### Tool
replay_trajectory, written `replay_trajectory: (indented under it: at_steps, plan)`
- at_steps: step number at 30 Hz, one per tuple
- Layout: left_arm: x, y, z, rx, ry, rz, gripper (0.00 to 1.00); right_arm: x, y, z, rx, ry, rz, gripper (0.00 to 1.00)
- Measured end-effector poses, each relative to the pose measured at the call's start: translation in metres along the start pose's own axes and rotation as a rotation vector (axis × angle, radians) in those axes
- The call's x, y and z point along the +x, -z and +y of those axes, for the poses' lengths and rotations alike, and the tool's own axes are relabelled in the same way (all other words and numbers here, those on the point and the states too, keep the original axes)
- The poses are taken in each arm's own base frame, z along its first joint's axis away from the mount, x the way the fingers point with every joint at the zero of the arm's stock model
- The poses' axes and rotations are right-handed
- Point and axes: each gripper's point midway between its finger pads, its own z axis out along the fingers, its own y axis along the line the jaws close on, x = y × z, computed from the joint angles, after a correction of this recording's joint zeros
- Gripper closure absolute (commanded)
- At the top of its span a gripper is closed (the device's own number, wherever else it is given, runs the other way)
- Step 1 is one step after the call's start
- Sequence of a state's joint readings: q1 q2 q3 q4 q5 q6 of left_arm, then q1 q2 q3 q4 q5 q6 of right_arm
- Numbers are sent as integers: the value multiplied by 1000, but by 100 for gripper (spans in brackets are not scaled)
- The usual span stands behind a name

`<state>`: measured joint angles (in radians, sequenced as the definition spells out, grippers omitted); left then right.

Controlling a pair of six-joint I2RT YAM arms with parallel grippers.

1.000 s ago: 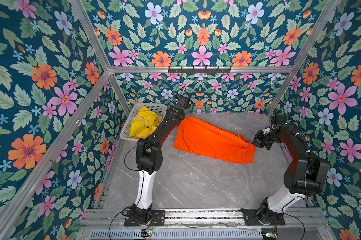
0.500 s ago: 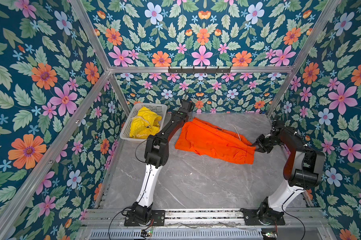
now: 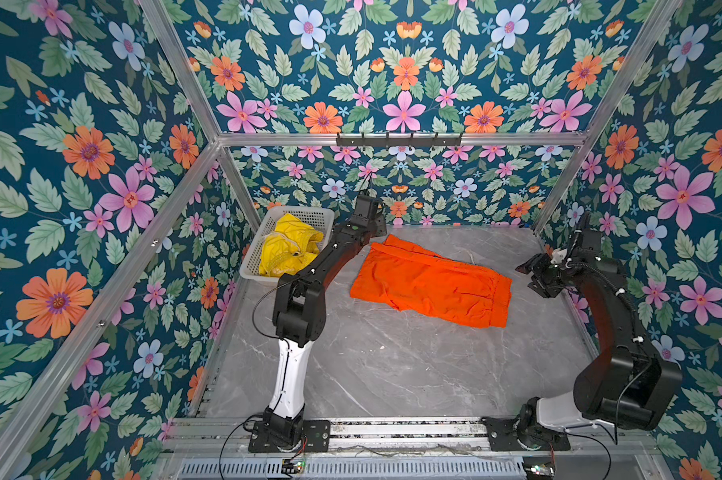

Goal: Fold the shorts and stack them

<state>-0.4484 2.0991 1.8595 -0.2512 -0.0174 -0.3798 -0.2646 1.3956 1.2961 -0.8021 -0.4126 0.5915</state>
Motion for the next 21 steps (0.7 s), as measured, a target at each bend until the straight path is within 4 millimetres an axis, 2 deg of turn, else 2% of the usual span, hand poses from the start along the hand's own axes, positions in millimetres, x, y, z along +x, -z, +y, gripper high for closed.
replay_trajectory:
  at_steps: [2,4,8,12,21]
  plan:
    - [16,10,-4,61,-12,17,41,18,-1,9,-18,58,6,40]
    - [40,13,-6,116,-15,56,42,37,-11,13,-27,119,34,40]
    - [87,2,-7,179,-10,156,43,62,-38,2,-15,140,94,41]
    - [124,-11,-4,206,22,237,44,81,-67,-5,-19,157,156,42]
    - [171,-34,9,195,59,323,45,87,-116,-25,22,133,225,43]
